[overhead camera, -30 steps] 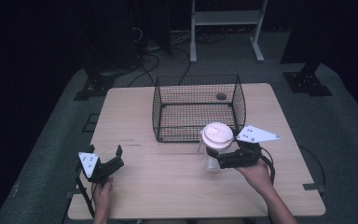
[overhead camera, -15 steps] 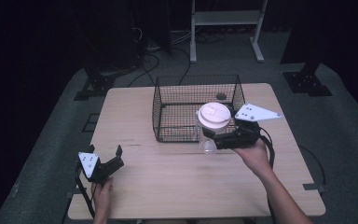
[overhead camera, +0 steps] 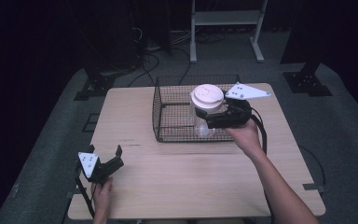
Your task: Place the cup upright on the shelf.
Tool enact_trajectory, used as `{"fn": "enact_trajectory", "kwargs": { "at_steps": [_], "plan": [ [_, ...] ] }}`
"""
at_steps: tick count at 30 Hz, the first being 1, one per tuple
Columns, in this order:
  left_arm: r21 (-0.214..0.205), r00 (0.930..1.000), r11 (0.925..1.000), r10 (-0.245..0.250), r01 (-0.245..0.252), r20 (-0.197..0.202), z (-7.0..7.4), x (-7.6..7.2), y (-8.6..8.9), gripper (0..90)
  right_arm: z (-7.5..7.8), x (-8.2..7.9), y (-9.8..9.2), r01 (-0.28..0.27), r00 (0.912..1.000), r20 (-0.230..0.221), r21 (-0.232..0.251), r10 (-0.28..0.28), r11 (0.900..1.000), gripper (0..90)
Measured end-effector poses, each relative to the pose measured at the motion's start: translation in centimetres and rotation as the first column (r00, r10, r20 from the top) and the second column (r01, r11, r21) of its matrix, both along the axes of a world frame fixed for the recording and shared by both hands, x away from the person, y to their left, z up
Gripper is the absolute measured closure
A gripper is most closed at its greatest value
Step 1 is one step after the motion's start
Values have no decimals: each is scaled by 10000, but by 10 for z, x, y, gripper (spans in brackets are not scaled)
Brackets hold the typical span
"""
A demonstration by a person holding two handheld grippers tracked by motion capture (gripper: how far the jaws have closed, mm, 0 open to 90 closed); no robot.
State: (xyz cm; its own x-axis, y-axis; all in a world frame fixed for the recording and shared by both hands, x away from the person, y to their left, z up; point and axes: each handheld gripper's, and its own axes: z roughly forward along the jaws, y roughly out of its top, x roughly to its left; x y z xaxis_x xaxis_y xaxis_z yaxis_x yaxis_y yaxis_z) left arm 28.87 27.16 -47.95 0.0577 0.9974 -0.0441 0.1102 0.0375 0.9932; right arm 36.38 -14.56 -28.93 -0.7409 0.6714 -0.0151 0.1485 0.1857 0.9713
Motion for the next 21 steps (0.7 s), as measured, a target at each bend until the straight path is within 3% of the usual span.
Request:
{"fn": "enact_trajectory", "kwargs": {
  "at_steps": [21],
  "plan": [
    [82, 10000, 10000, -21, 21, 8, 0, 0, -1, 0, 9, 38, 12, 511, 9986, 92, 159, -513, 9986, 46]
  ]
}}
